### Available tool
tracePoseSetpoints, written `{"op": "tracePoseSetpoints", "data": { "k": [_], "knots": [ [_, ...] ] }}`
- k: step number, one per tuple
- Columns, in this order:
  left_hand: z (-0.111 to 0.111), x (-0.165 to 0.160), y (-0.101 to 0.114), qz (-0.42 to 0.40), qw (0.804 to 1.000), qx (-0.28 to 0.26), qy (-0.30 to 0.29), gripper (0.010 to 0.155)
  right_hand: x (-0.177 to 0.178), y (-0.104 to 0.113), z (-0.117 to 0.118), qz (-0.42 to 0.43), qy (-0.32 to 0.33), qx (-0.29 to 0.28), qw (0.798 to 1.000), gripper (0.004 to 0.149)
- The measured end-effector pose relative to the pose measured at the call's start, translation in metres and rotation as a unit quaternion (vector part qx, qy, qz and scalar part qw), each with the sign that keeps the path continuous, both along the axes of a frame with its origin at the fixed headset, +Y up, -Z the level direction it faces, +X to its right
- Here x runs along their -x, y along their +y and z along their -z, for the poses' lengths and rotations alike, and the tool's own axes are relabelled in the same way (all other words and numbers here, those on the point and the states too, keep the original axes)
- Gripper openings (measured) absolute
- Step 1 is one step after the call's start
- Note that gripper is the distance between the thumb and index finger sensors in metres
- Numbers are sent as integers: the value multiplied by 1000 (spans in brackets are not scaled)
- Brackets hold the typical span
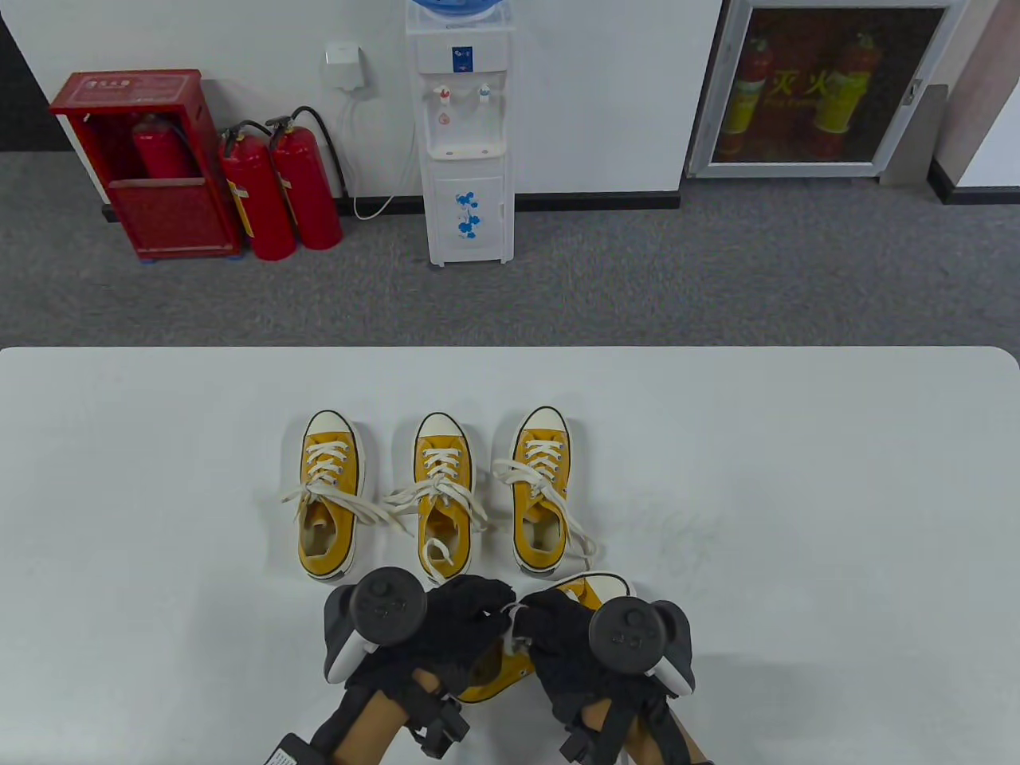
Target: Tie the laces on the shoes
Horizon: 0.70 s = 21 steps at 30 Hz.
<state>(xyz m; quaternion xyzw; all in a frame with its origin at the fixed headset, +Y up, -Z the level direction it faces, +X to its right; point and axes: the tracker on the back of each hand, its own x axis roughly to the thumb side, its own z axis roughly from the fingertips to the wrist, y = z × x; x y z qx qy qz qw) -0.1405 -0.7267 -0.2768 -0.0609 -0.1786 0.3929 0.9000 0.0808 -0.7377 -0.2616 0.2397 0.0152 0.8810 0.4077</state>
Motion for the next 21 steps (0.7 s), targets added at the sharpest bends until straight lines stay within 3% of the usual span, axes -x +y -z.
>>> {"op": "tracePoseSetpoints", "data": {
  "k": [8, 21],
  "knots": [
    [-3, -1, 3, 50, 998, -41, 27, 40, -2, 3, 0, -10, 4, 3, 1000, 47],
    [11, 29, 3, 92, 994, -3, 64, 39, -33, 3, 15, 30, -9, 43, 999, 45]
  ]
}}
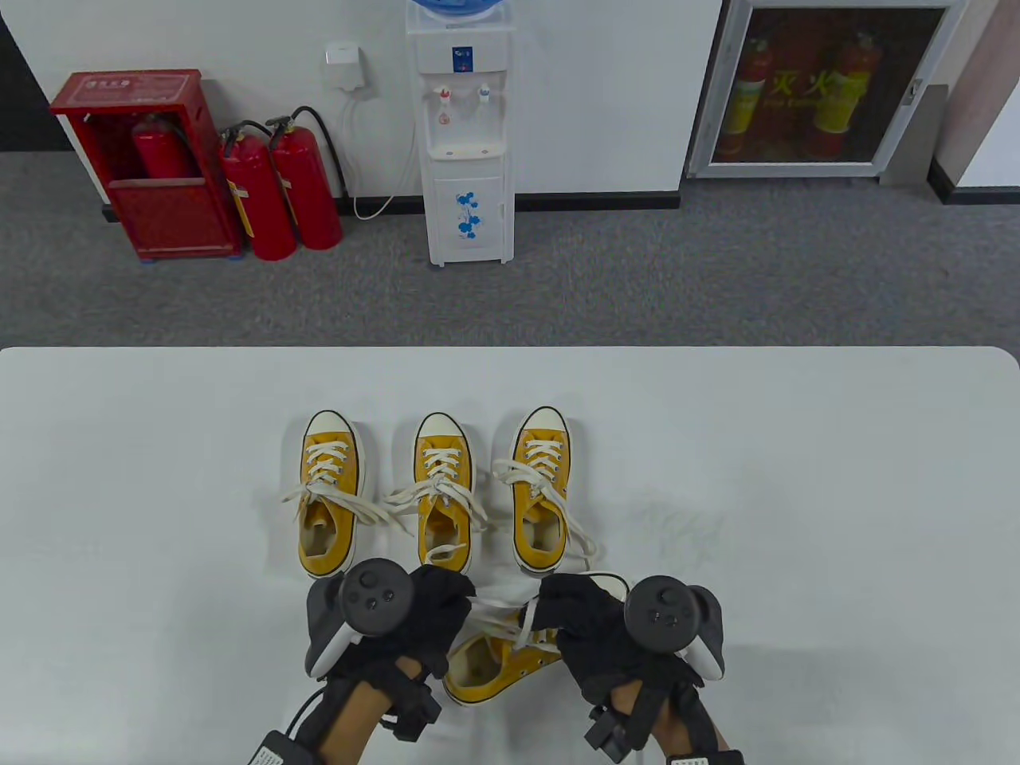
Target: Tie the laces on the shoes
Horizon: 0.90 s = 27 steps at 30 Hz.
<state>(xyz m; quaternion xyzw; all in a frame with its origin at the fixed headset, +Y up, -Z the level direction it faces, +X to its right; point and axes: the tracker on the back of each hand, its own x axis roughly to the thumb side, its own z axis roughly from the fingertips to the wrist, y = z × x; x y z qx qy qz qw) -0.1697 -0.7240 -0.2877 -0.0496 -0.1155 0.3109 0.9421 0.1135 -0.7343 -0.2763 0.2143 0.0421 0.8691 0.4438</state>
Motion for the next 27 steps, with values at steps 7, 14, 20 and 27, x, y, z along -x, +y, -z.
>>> {"op": "tracePoseSetpoints", "data": {
  "k": [7, 14, 20, 27],
  "knots": [
    [6, 20, -1, 89, 996, -5, 31, 39, -19, -1, 7, -14, -44, -12, 999, 47],
    [12, 31, -11, 90, 995, 40, 29, 39, -34, -1, 12, -20, -93, -9, 995, 45],
    [15, 35, -19, 95, 992, 80, 18, 39, -40, -2, 13, -36, -121, 1, 992, 45],
    [17, 38, -26, 105, 987, 118, 8, 39, -45, -2, 14, -46, -138, 11, 989, 45]
  ]
}}
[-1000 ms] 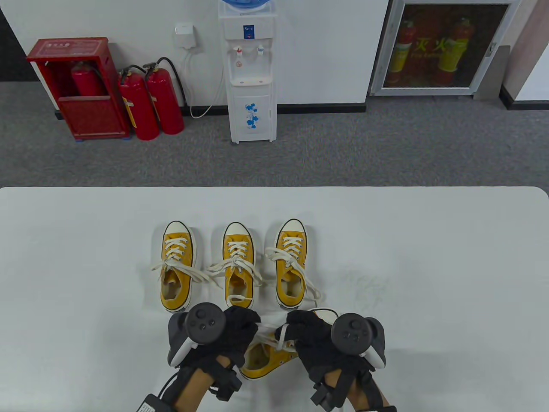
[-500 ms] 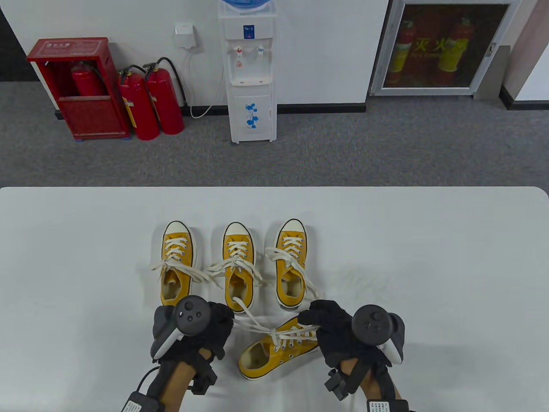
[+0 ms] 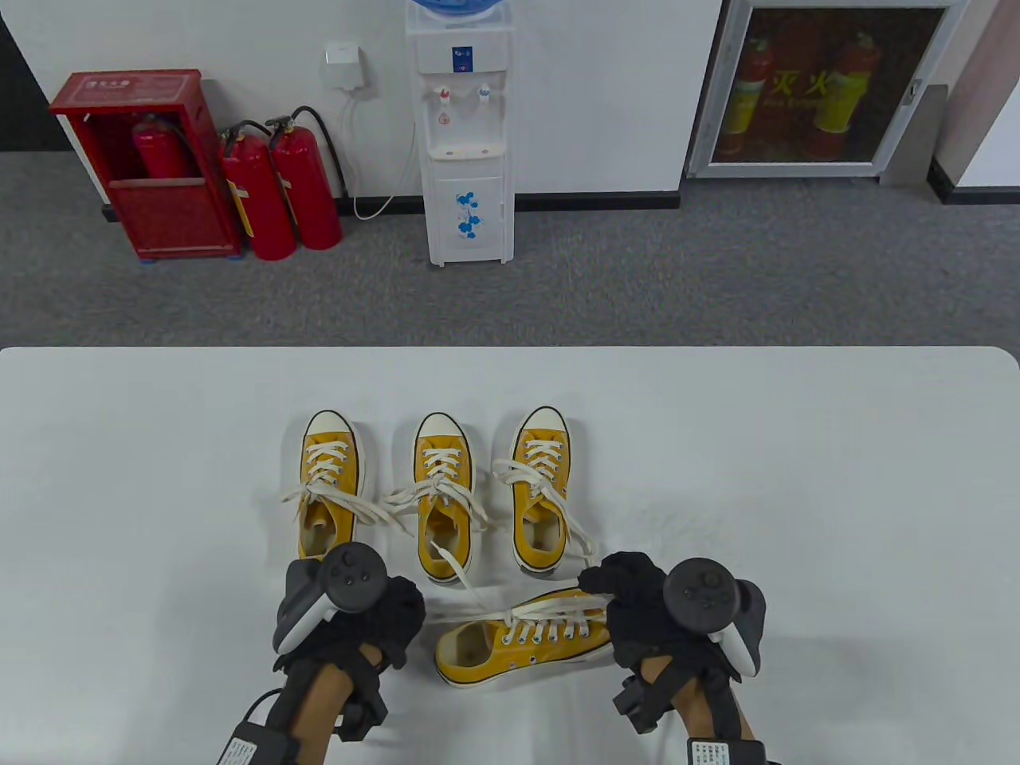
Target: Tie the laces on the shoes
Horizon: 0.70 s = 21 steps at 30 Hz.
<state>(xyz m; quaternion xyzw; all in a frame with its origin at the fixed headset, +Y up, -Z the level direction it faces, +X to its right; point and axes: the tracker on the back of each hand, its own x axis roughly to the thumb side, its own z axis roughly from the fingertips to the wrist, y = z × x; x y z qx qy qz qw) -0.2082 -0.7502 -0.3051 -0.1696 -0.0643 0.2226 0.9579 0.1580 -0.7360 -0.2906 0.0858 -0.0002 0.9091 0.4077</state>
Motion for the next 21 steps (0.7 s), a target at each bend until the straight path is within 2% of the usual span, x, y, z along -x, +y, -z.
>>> {"op": "tracePoseSetpoints", "data": {
  "k": [8, 11, 16, 21],
  "knots": [
    [-2, -2, 6, 3, 1000, -6, -6, 40, -3, 0, 0, 20, -2, -2, 1000, 43],
    [-4, -2, 11, -19, 1000, -22, -1, 42, -7, 1, 0, 39, -11, -11, 999, 43],
    [-6, 1, 20, -2, 998, -65, 20, 49, -16, 4, 0, 65, -29, -29, 997, 44],
    [-9, 5, 30, 11, 996, -83, 25, 51, -24, 4, 0, 71, -56, -30, 995, 46]
  ]
}}
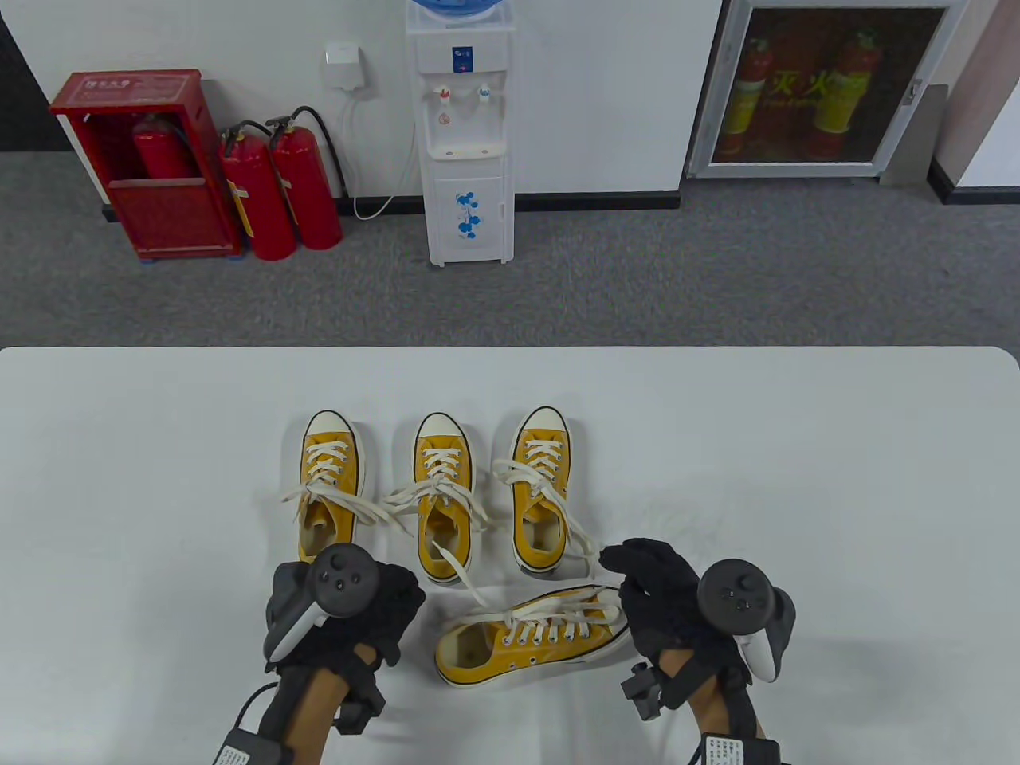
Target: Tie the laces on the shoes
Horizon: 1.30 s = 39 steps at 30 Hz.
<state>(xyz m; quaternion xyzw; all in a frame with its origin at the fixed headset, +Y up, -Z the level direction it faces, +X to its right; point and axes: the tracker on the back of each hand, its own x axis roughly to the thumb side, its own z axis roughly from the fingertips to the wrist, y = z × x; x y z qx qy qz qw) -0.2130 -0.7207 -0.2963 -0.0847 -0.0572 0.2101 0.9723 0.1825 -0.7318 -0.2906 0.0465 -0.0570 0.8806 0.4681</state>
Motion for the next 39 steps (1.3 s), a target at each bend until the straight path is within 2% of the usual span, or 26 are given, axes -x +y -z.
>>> {"op": "tracePoseSetpoints", "data": {
  "k": [5, 8, 10, 15, 18, 24, 27, 30, 39],
  "knots": [
    [-7, 6, 15, -3, 999, -33, -1, 53, -13, -4, 0, -12, -63, 26, 998, 56],
    [-16, 11, 20, 4, 998, -56, -6, 56, -20, -9, 3, -88, -94, 55, 990, 65],
    [-22, 14, 22, 30, 997, -72, -12, 59, -23, -16, 5, -103, -107, 75, 986, 68],
    [-32, 25, 19, 65, 993, -95, -9, 69, -21, -27, 8, -156, -88, 164, 970, 79],
    [-34, 31, 12, 79, 993, -91, -9, 74, -19, -30, 9, -162, -80, 179, 967, 80],
    [-36, 44, -6, 54, 996, -64, -9, 74, -13, -34, 6, -171, -51, 256, 950, 88],
    [-36, 47, -6, 32, 997, -66, -3, 73, -12, -33, 5, -170, -55, 277, 944, 92],
    [-36, 47, -7, 29, 997, -65, -4, 72, -10, -34, 2, -185, -41, 325, 927, 97],
    [-36, 47, -7, 25, 998, -59, -6, 71, -1, -35, 1, -212, -30, 330, 919, 97]
  ]
}}
